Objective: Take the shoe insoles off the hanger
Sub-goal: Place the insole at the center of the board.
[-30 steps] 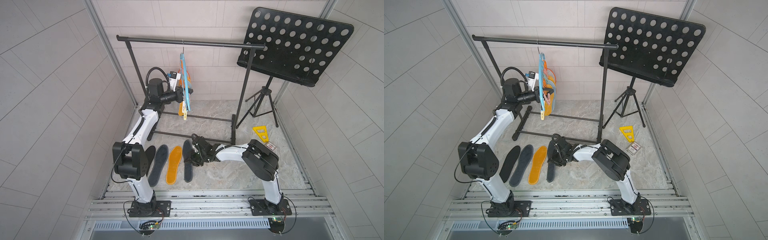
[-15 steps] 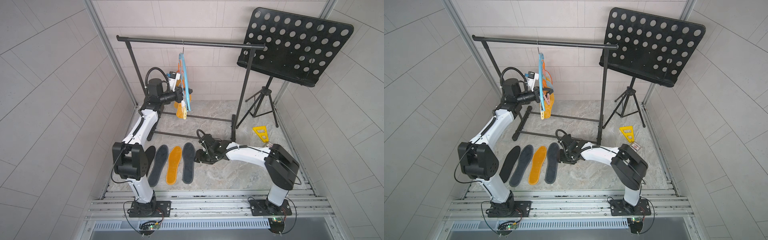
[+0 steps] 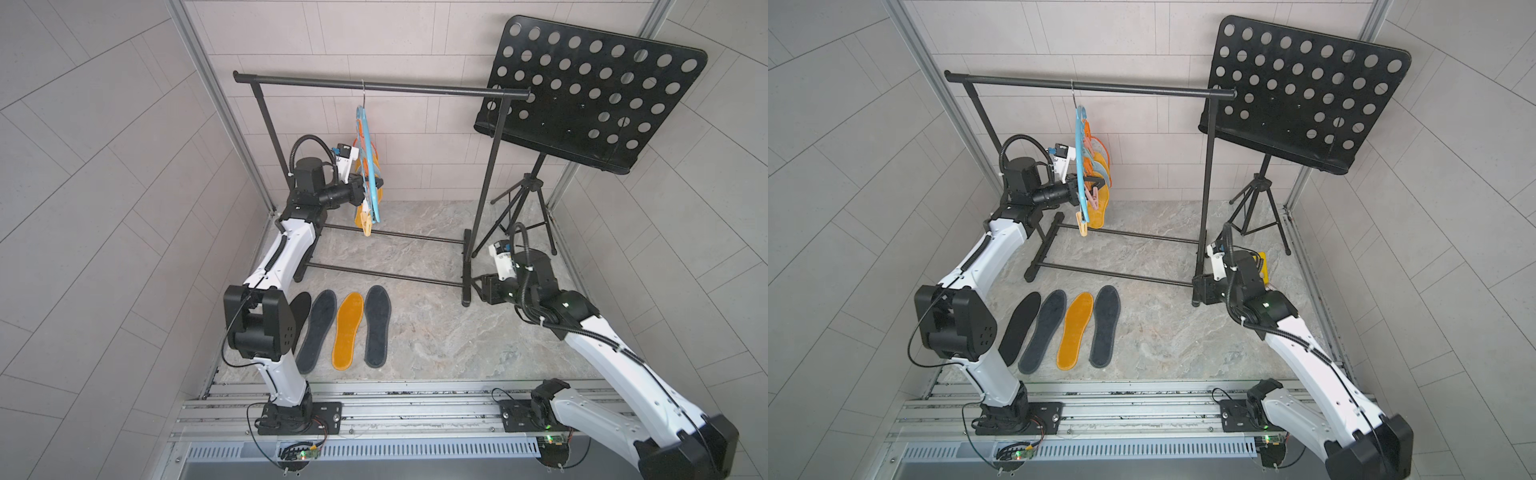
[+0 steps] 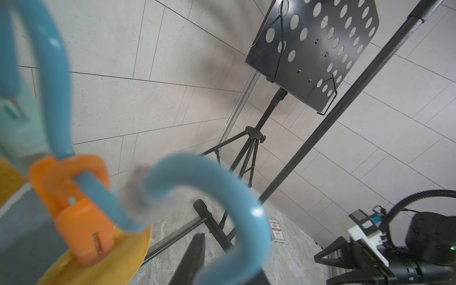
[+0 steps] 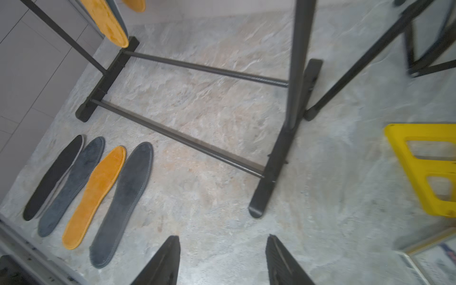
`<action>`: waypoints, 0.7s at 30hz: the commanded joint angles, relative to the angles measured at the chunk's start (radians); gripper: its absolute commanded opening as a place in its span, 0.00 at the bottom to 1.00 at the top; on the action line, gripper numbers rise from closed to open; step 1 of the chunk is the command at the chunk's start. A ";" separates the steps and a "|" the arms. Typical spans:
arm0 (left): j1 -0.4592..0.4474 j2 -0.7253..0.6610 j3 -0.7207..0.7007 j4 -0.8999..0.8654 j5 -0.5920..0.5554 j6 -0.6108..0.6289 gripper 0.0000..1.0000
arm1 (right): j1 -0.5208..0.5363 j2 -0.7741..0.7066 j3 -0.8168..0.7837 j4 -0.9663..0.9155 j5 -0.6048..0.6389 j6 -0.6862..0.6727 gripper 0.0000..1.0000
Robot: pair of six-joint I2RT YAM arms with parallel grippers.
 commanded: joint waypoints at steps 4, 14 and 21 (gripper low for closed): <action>0.008 -0.031 -0.028 -0.064 -0.022 0.032 0.00 | -0.014 -0.111 -0.137 0.018 0.057 -0.127 0.60; 0.008 -0.045 -0.049 -0.109 -0.042 0.069 0.00 | -0.015 -0.195 -0.284 0.074 0.160 -0.158 0.61; 0.008 -0.051 -0.049 -0.141 -0.047 0.088 0.05 | -0.011 -0.199 -0.279 0.046 0.177 -0.156 0.63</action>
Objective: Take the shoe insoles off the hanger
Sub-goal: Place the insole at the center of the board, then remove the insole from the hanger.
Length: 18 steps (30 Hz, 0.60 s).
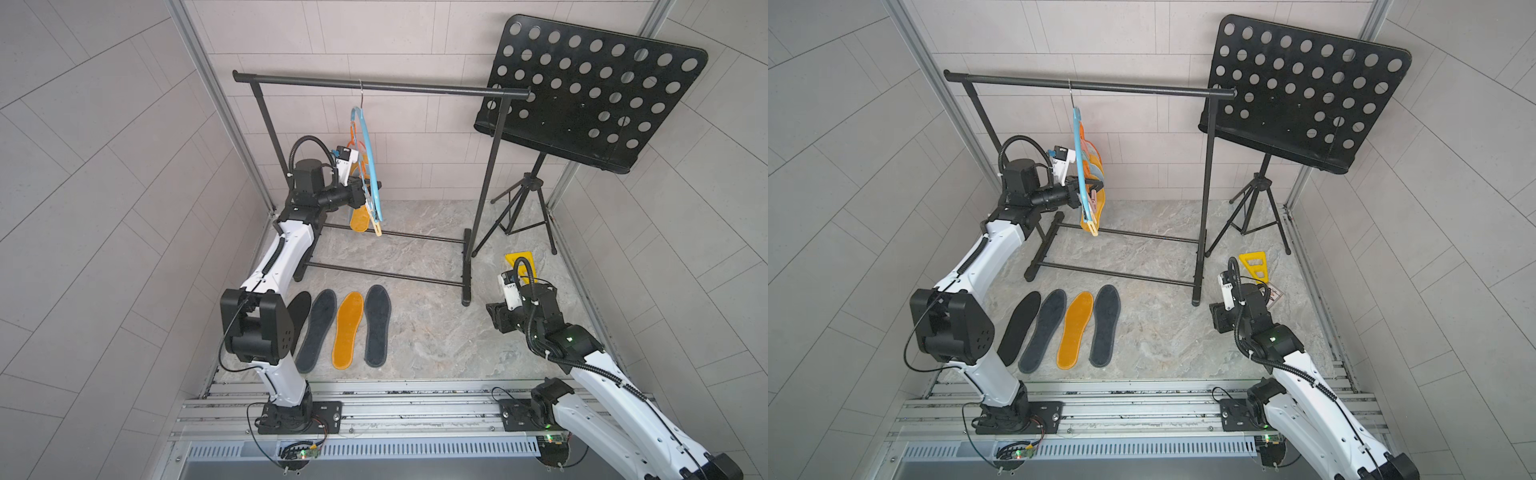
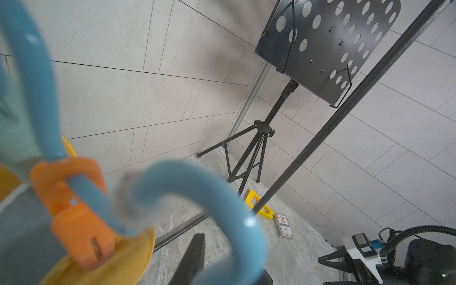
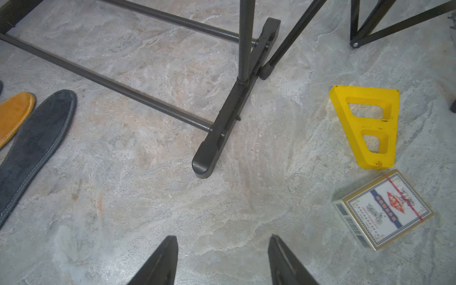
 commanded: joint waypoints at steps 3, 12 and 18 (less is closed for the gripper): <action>0.008 -0.037 -0.035 -0.095 -0.018 0.038 0.37 | 0.014 -0.021 0.013 -0.004 0.042 -0.021 0.63; 0.008 -0.252 -0.302 -0.286 -0.165 0.204 0.74 | 0.036 -0.023 0.012 -0.007 0.053 -0.025 0.64; 0.001 -0.479 -0.652 -0.281 -0.376 0.127 0.74 | 0.045 -0.027 0.012 -0.007 0.057 -0.028 0.64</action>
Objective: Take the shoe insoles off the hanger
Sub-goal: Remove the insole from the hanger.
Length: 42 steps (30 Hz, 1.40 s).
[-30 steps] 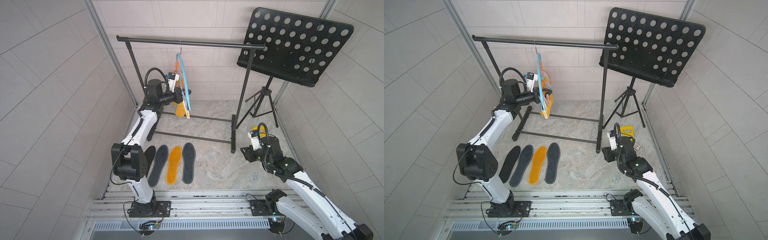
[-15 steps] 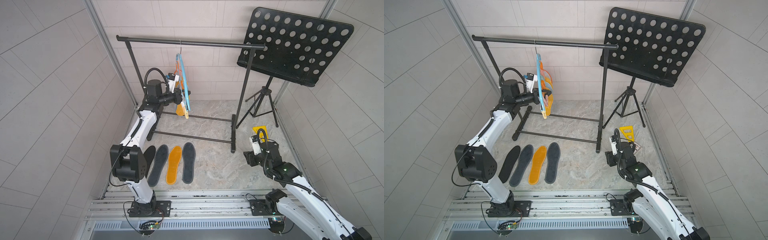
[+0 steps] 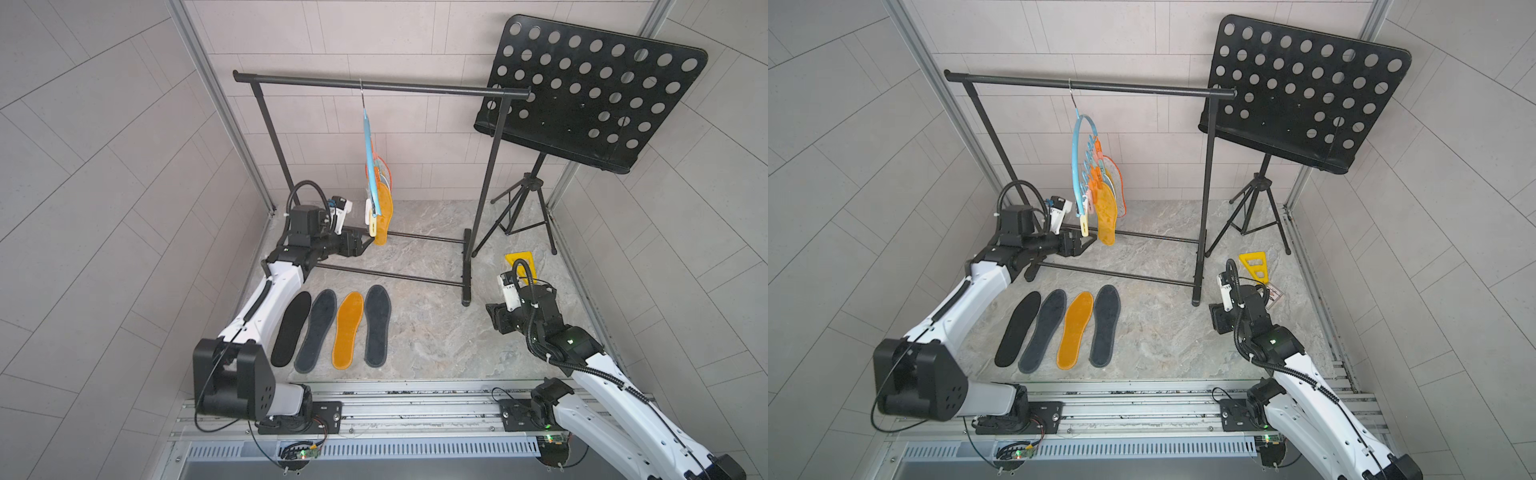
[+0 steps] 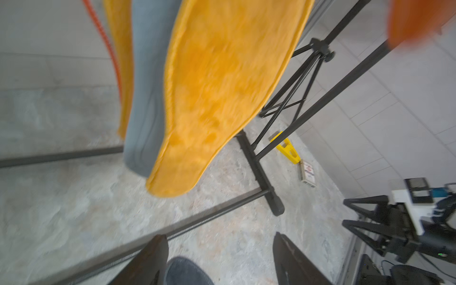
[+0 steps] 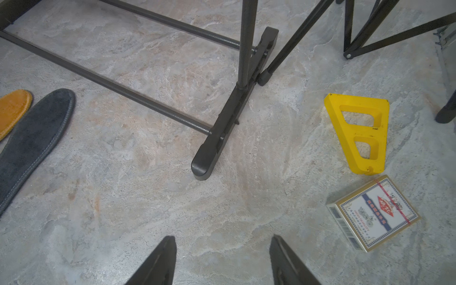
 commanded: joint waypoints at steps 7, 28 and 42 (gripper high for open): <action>-0.041 -0.265 -0.294 -0.322 -0.443 0.043 0.73 | 0.006 -0.021 0.008 -0.007 0.022 -0.016 0.65; -0.221 -0.300 -0.329 -0.322 -0.652 0.073 0.73 | 0.009 0.039 0.015 0.108 -0.259 -0.030 0.55; -0.246 -0.290 -0.324 -0.339 -0.670 0.075 0.73 | 0.174 0.705 0.694 0.354 -0.378 0.027 0.54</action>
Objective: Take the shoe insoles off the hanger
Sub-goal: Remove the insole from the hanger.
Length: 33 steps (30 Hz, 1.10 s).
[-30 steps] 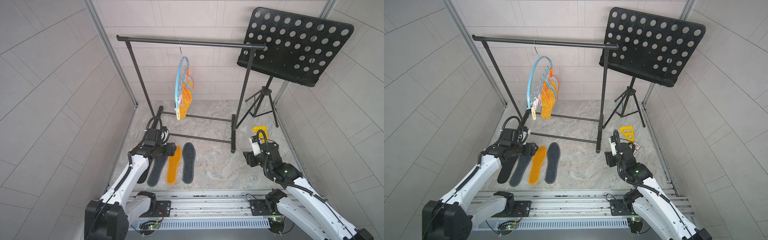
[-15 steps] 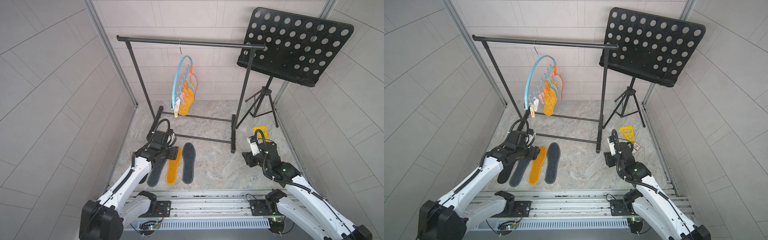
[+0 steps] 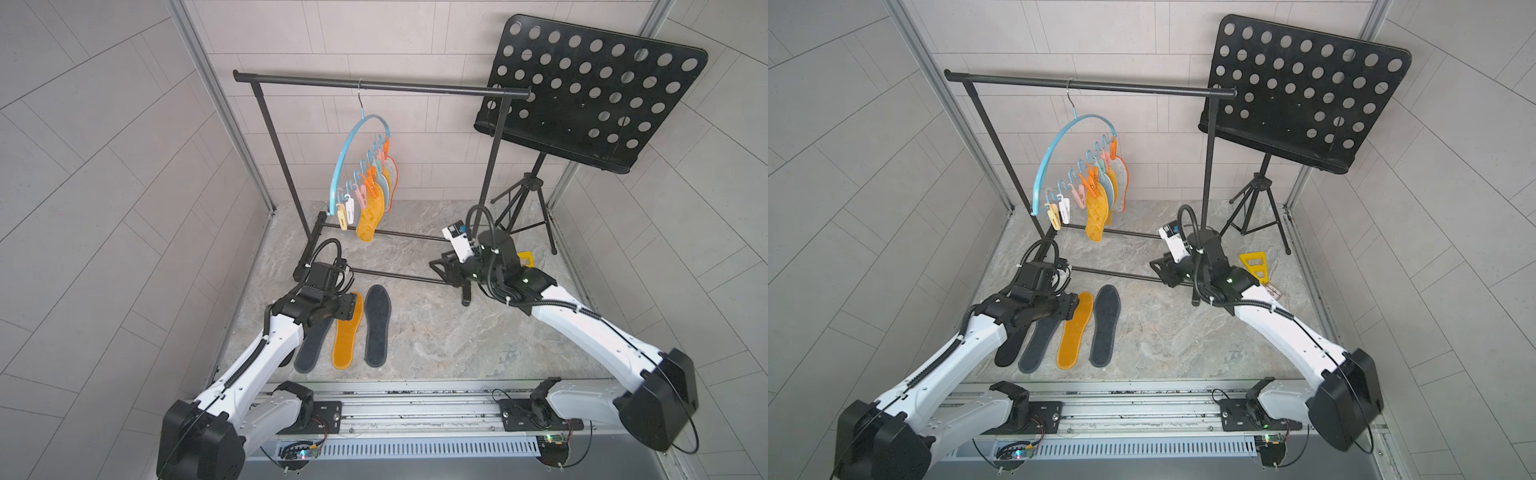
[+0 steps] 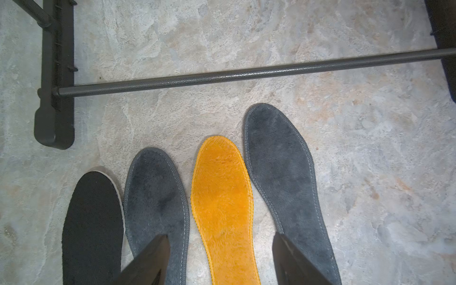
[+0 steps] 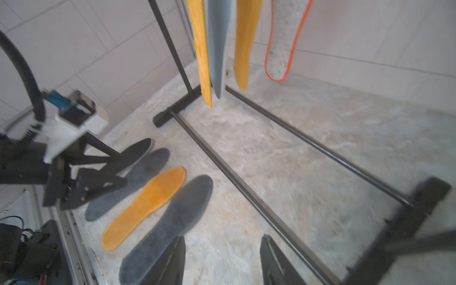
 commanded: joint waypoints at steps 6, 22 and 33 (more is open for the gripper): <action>-0.038 0.006 -0.008 -0.029 -0.035 0.007 0.73 | 0.016 0.389 0.538 0.053 -0.091 -0.034 0.56; -0.097 0.017 -0.007 -0.037 -0.076 0.013 0.72 | 0.007 0.776 1.046 0.021 -0.064 -0.067 0.57; -0.113 0.035 -0.007 -0.035 -0.072 0.014 0.72 | 0.033 0.856 0.997 0.144 -0.110 -0.002 0.46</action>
